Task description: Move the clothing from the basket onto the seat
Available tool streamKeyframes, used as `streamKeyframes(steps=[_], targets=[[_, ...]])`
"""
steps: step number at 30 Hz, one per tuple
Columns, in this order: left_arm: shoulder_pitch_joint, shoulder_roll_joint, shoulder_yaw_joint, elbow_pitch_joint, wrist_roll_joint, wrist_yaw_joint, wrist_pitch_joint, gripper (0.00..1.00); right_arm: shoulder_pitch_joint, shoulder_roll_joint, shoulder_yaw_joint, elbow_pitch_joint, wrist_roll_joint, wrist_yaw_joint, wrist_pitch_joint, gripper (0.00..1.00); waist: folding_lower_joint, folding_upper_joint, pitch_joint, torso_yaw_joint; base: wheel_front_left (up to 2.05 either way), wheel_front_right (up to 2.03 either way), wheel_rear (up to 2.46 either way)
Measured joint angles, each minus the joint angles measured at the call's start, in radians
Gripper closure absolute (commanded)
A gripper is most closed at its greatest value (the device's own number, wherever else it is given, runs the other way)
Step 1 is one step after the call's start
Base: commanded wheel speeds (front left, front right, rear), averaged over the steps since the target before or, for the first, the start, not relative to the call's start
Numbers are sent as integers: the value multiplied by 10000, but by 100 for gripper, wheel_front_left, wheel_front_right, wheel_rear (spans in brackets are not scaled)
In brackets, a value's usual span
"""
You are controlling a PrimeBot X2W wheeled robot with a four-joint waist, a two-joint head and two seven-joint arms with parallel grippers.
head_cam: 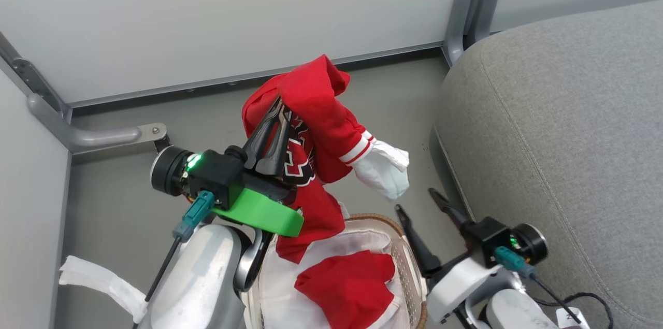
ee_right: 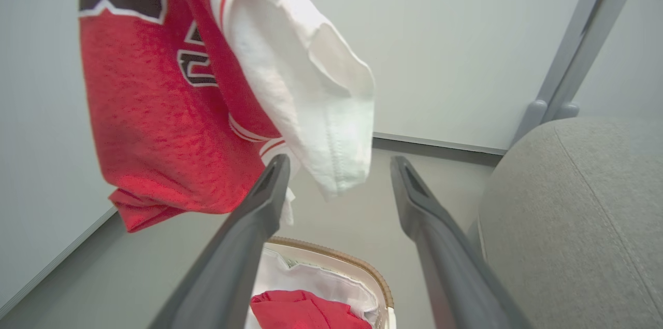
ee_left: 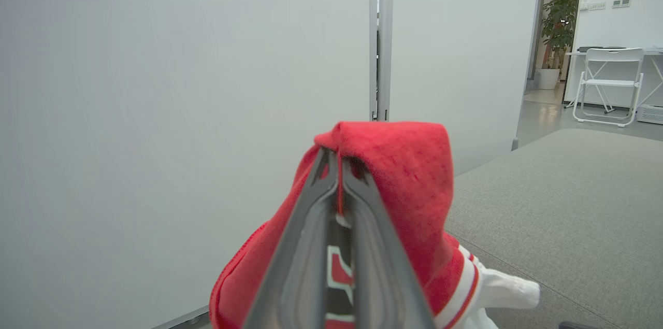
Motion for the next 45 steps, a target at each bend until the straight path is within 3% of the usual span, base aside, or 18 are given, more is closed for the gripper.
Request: streamKeyframes(steps=[5, 8, 11, 18, 19, 20, 23, 24, 25, 33, 40, 45], targets=[[-181, 0, -111, -6, -4, -4, 0, 100, -929, -470, 1941, -1294, 161, 2, -6, 0, 0, 0, -169, 79, 0, 0, 0], [-181, 0, -330, 10, -163, -4, 2, 100, -1645, -625, 2406, -1544, -100, 2, -12, 0, 0, 0, -133, 32, 0, 0, 0], [-180, -4, -669, 31, -303, -4, 2, 100, -2323, -577, 2892, -1170, -205, 2, -12, 0, 0, 0, -118, 66, 0, 0, 0], [-185, -4, -1743, -121, -913, -4, 2, 100, -3393, 48, 3599, 1158, -8, 2, -12, 3, 0, 0, -97, 472, 0, 0, 0], [-186, 2, -1891, -130, -993, -4, 0, 100, -3466, 130, 3672, 1344, 157, 2, -12, 68, 0, 0, -96, 554, 0, 0, 0], [-186, -2, -1985, -123, -1043, -2, 2, 100, -3492, 180, 3754, 1440, 303, 4, -12, 100, 0, 0, -95, 623, 0, 0, 0], [-179, 0, -2080, -36, -1066, 98, 0, 100, -3486, 232, 3576, 1409, 836, 2, -10, 100, 0, 0, -97, 817, 0, 0, 0], [-171, 2, -2038, -27, -1049, 155, 0, 65, -3463, 253, 3400, 1302, 951, 2, -10, 100, 1, 0, -95, 832, 0, 0, 0], [-161, 0, -1981, 40, -1030, 196, -2, 0, -3413, 259, 3241, 1202, 984, 2, -10, 100, 0, 0, -95, 816, 0, 0, 0], [296, 2, -1244, 318, -453, 314, -4, 0, -2534, -255, 2004, 259, 1089, 4, -10, 100, 0, 0, -93, 62, 0, 0, 0], [467, -8, -901, 366, -345, 234, -6, 0, -2476, -798, 1041, -401, 1164, 2, -10, 100, 0, 0, 4, -1418, 0, 0, 0], [452, -17, -963, 644, -267, 169, -4, 0, -3349, -1400, -113, -393, 627, 2, -10, 100, 0, 0, 314, -2574, 0, 0, 0]])
